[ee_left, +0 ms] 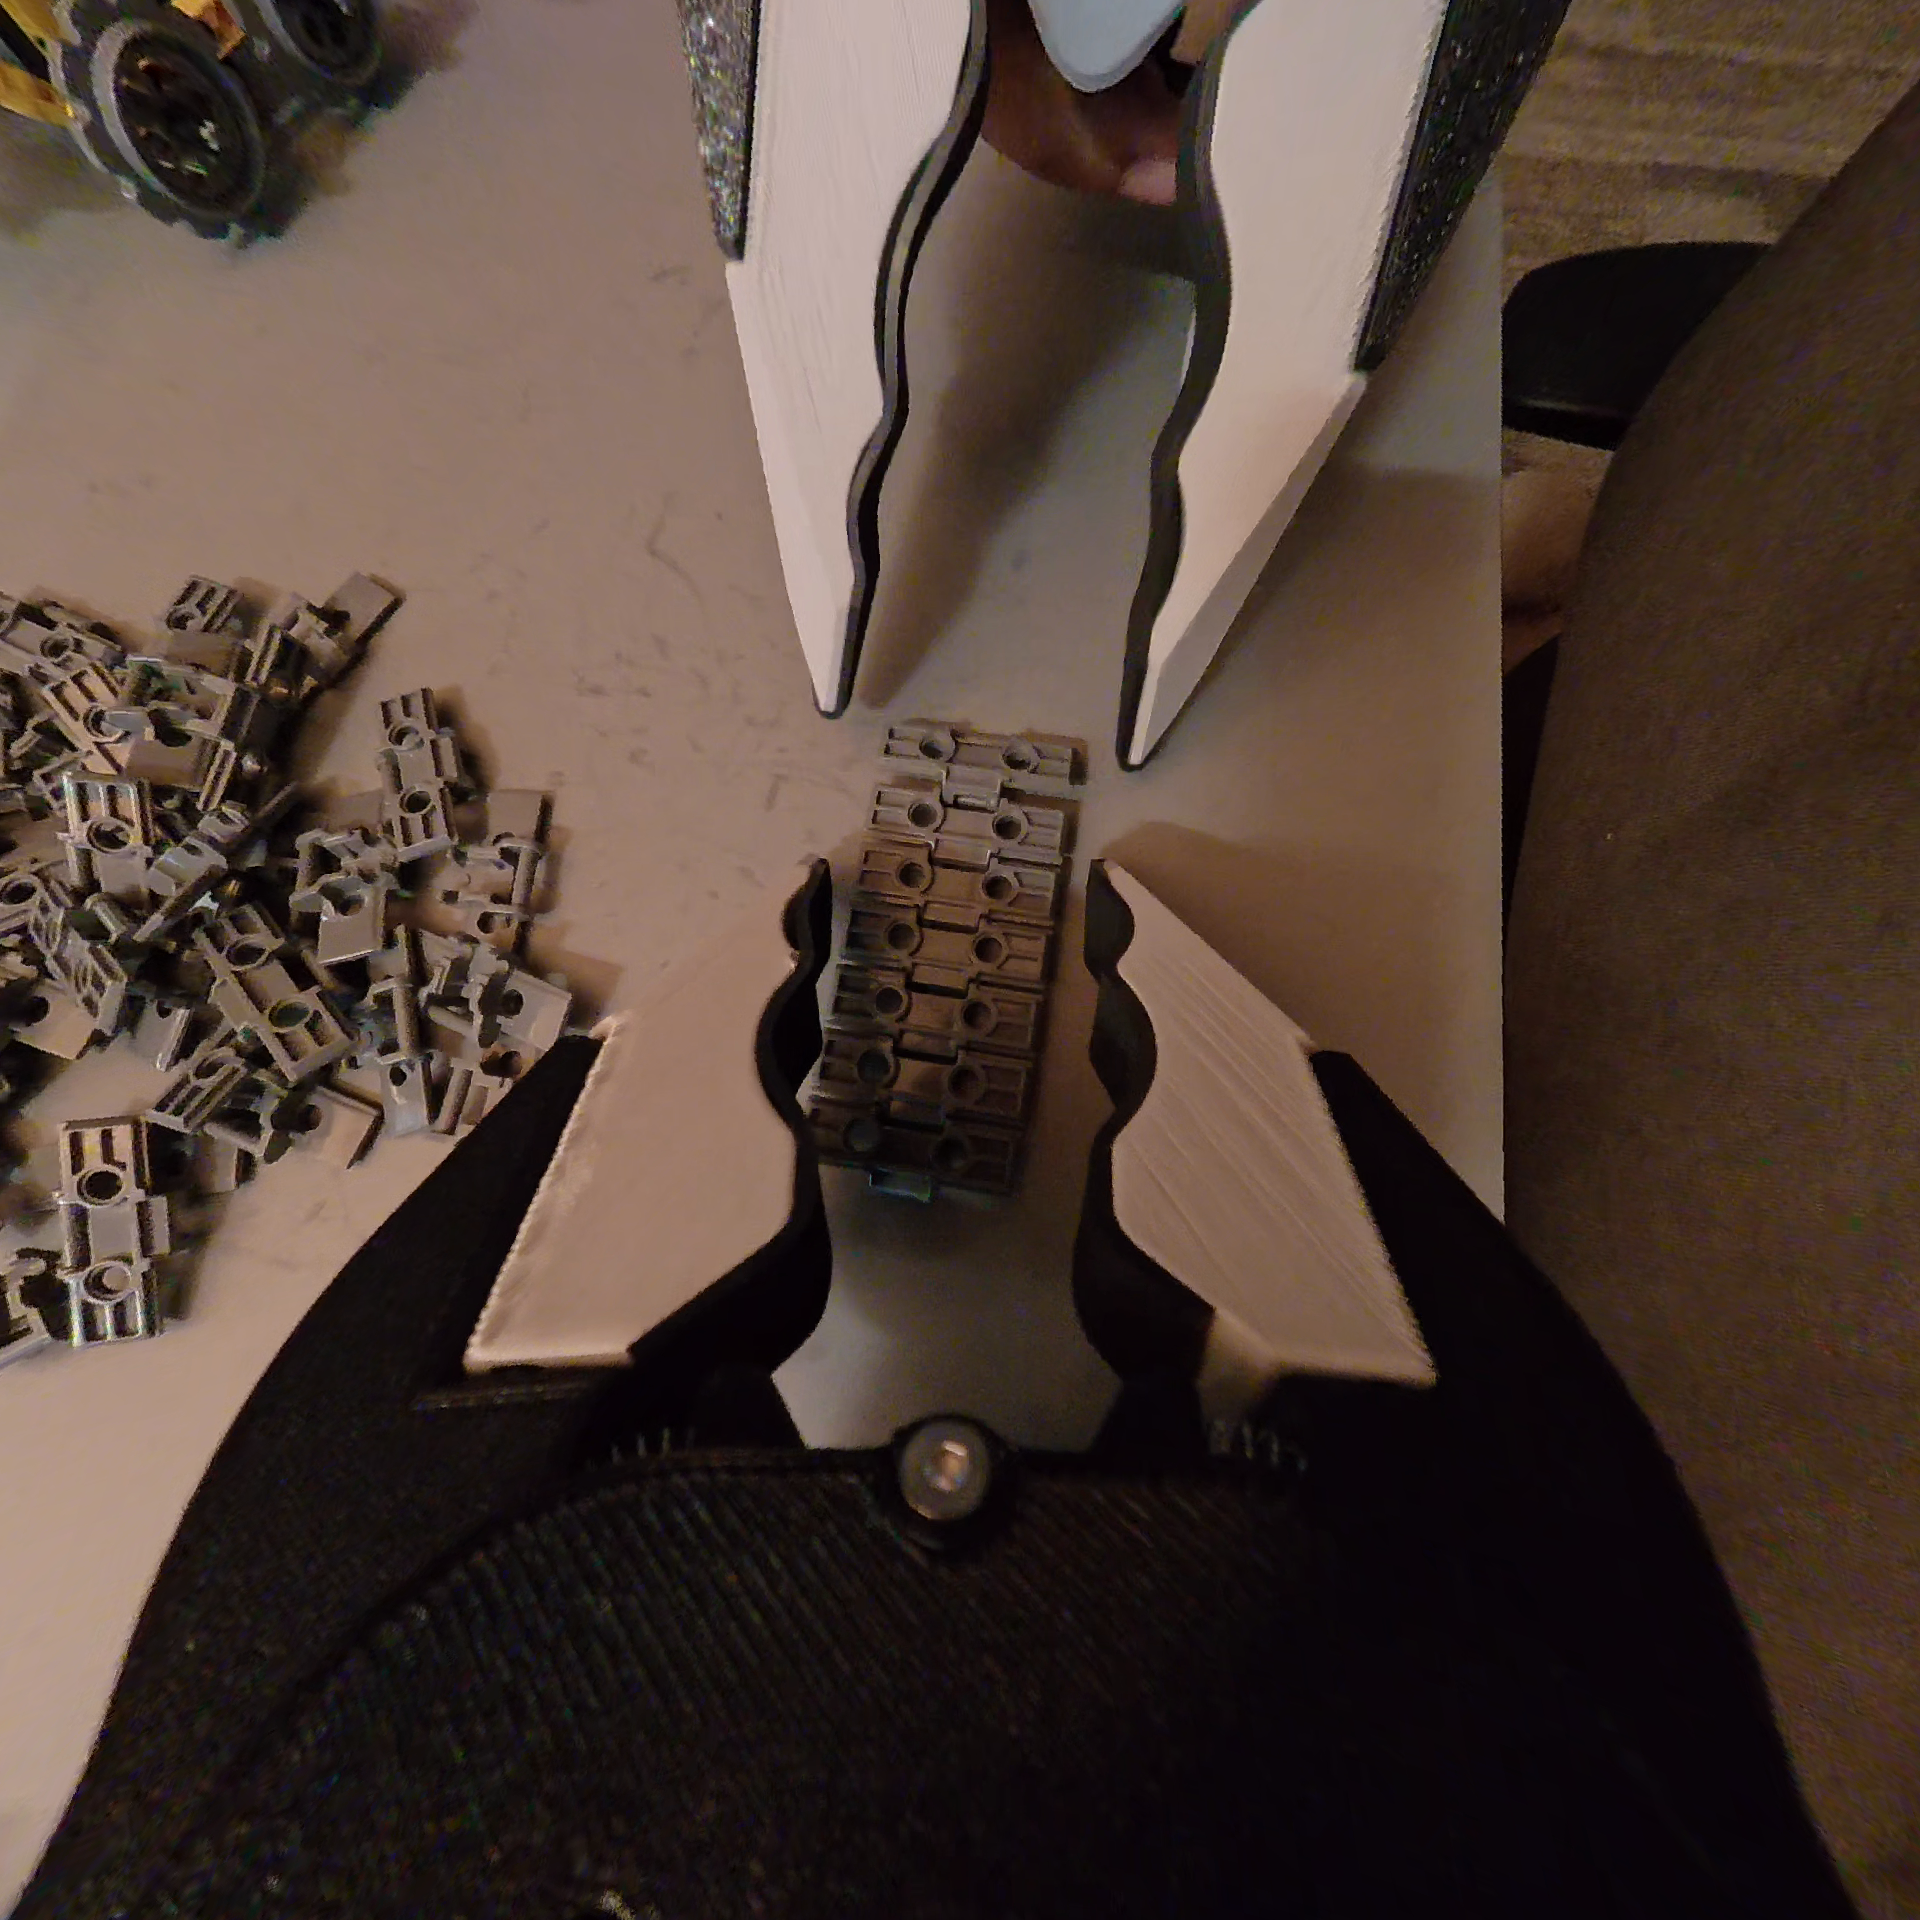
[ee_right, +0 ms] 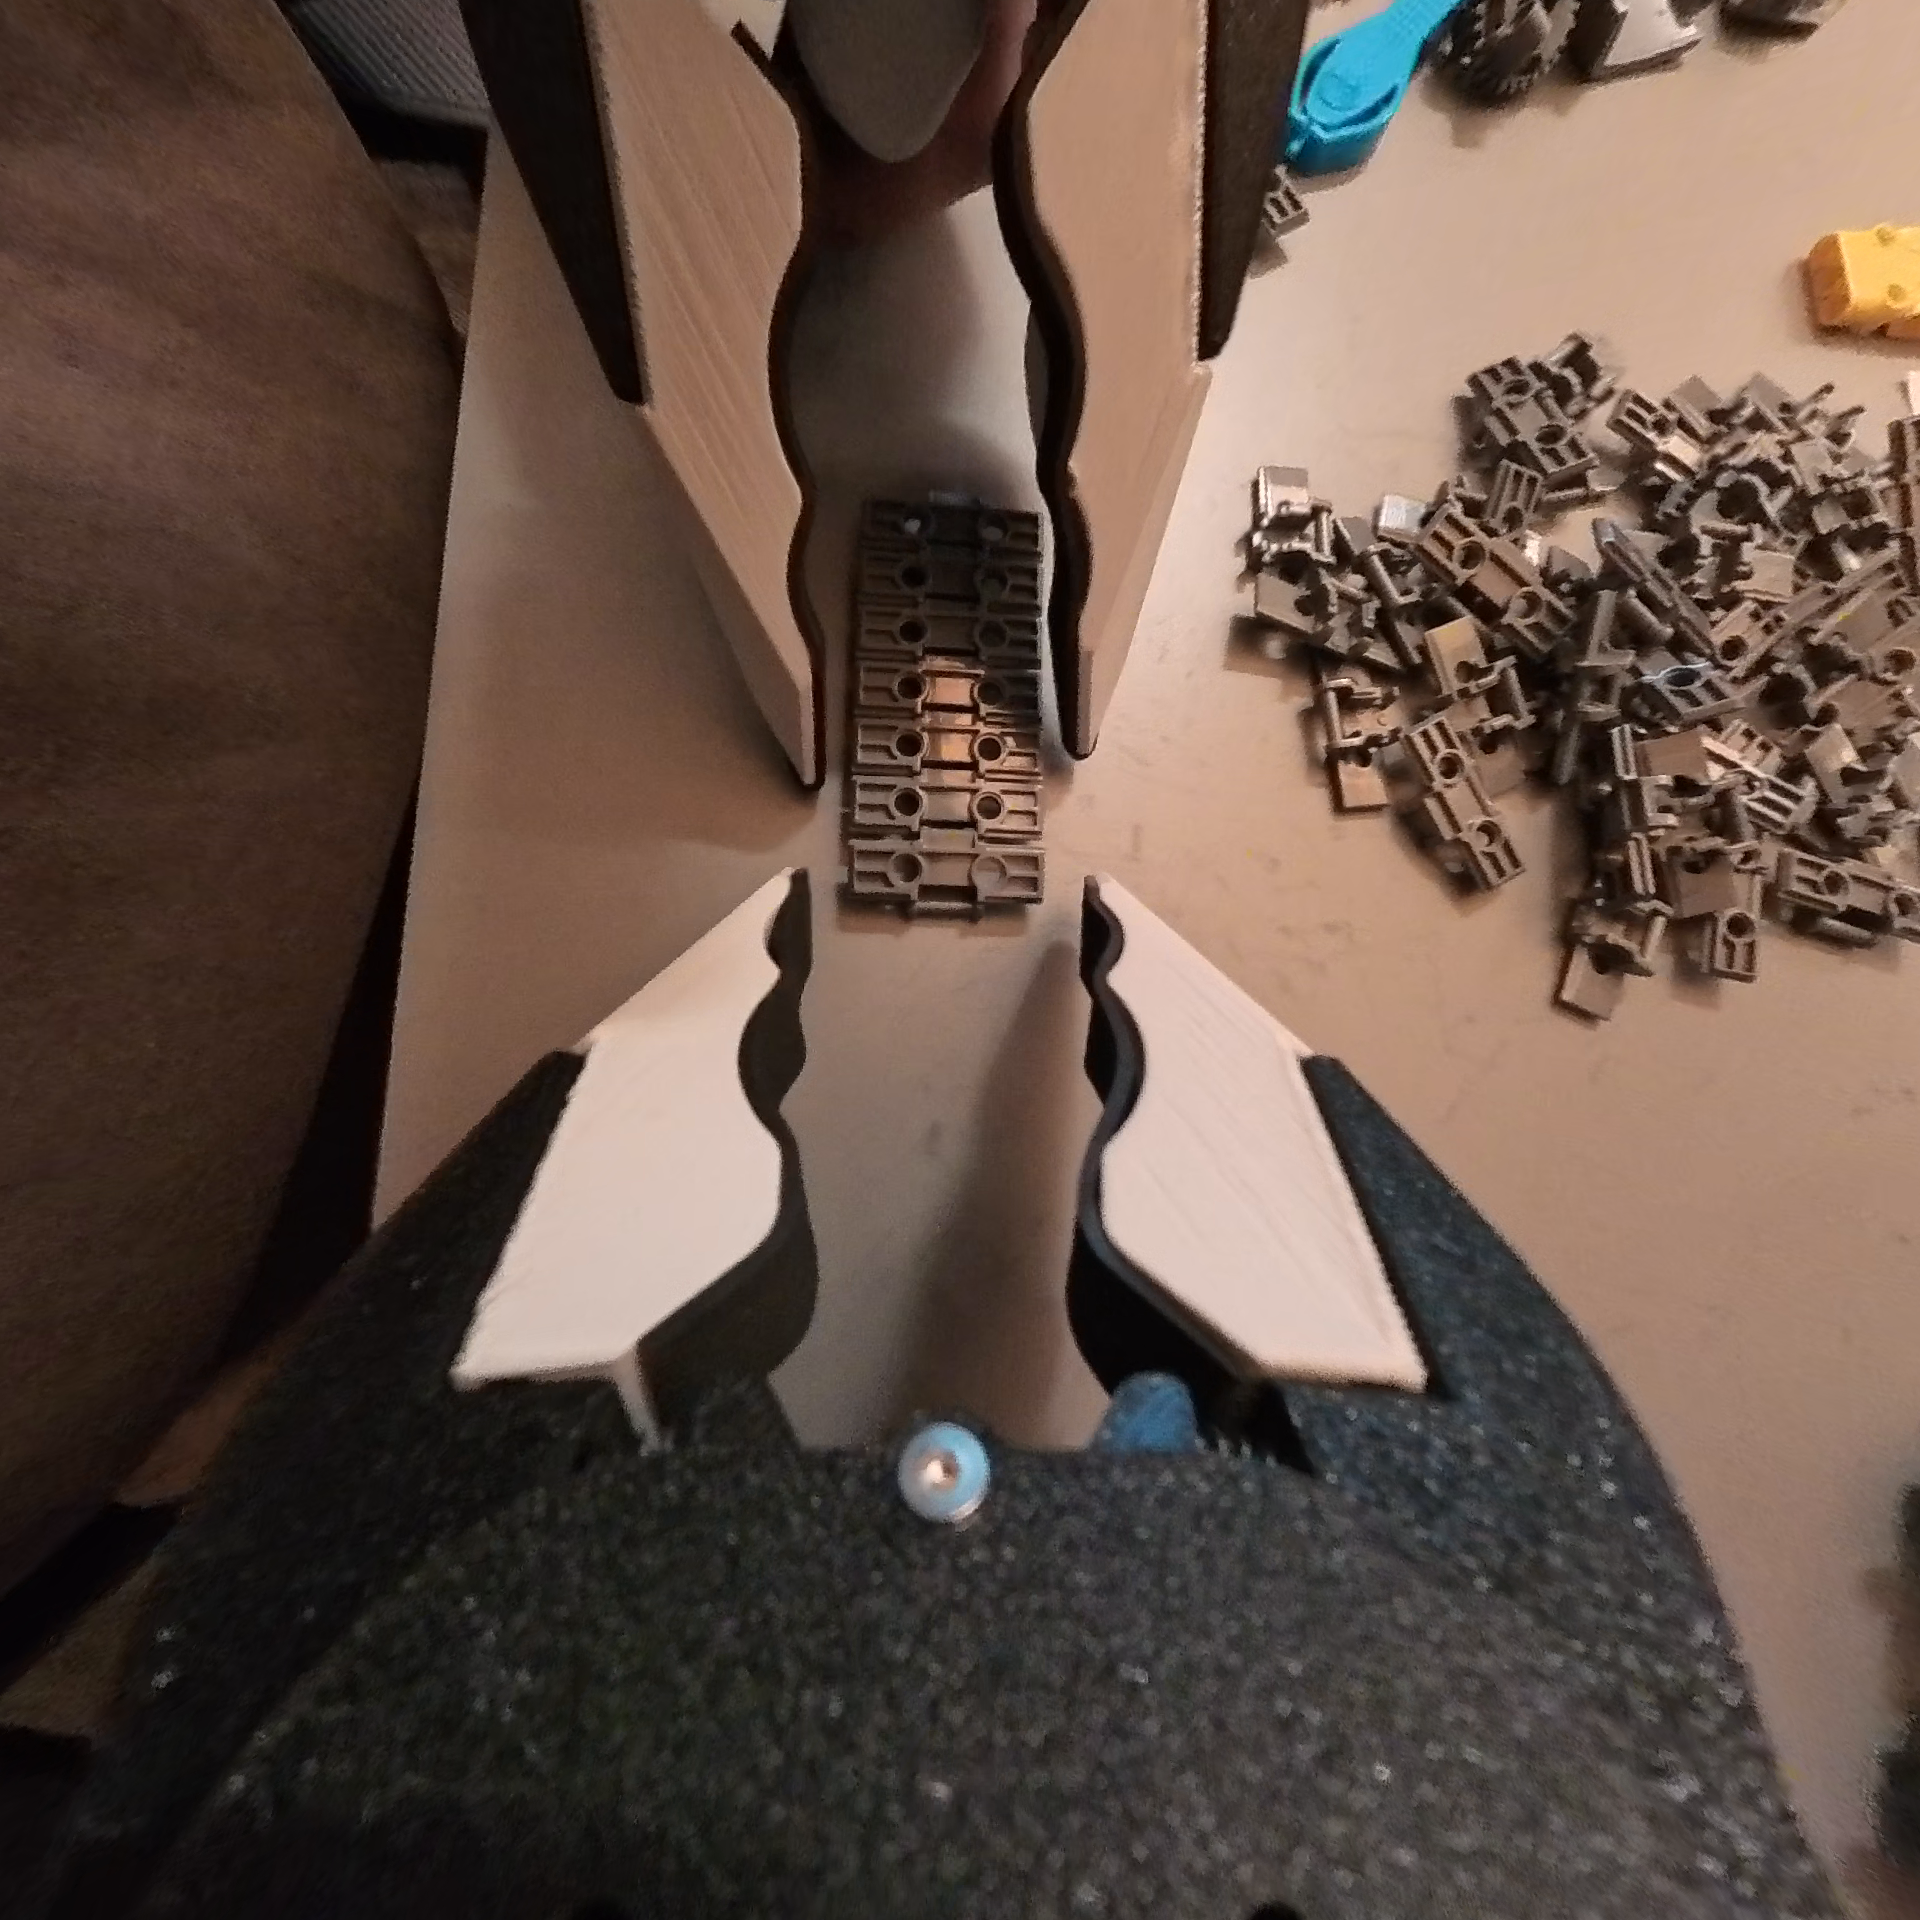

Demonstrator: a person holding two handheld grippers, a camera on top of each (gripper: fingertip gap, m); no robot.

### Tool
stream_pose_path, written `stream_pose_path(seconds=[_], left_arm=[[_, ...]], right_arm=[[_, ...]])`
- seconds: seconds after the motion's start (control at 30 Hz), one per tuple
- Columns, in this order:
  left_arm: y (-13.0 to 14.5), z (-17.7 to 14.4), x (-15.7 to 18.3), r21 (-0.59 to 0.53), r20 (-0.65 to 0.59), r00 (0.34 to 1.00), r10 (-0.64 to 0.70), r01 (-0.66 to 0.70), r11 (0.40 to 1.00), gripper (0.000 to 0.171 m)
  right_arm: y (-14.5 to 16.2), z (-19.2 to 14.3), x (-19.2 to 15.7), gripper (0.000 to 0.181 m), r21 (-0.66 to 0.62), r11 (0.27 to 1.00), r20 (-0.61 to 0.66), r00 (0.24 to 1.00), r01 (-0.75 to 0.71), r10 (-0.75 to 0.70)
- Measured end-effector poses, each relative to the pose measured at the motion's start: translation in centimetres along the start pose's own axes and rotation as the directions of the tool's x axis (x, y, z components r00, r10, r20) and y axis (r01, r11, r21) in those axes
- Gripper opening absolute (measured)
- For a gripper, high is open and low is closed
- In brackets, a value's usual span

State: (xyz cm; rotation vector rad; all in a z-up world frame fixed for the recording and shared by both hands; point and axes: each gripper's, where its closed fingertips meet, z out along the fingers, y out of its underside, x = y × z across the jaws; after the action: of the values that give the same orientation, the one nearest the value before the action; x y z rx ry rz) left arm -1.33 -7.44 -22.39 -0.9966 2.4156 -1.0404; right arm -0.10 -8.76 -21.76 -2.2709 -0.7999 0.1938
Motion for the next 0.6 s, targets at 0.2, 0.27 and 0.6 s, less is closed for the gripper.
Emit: stream_pose_path(seconds=[0.2, 0.27, 0.6], left_arm=[[-0.1, 0.2, -0.1, 0.0, -0.002, 1.0, 0.005, -0.005, 1.0, 0.042], [-0.1, 0.3, 0.0, -0.009, -0.003, 1.0, 0.01, -0.01, 1.0, 0.037], [-0.1, 0.3, 0.1, -0.01, -0.021, 1.0, 0.002, -0.002, 1.0, 0.037]], right_arm=[[-1.2, -0.4, 0.2, 0.011, 0.081, 0.991, 0.045, 0.994, -0.108, 0.104], [-0.7, 0.1, 0.5, 0.002, 0.048, 0.993, 0.029, 0.994, -0.108, 0.107], [-0.2, 0.4, 0.4, 0.0, -0.024, 0.995, 0.013, 0.995, -0.101, 0.101]])
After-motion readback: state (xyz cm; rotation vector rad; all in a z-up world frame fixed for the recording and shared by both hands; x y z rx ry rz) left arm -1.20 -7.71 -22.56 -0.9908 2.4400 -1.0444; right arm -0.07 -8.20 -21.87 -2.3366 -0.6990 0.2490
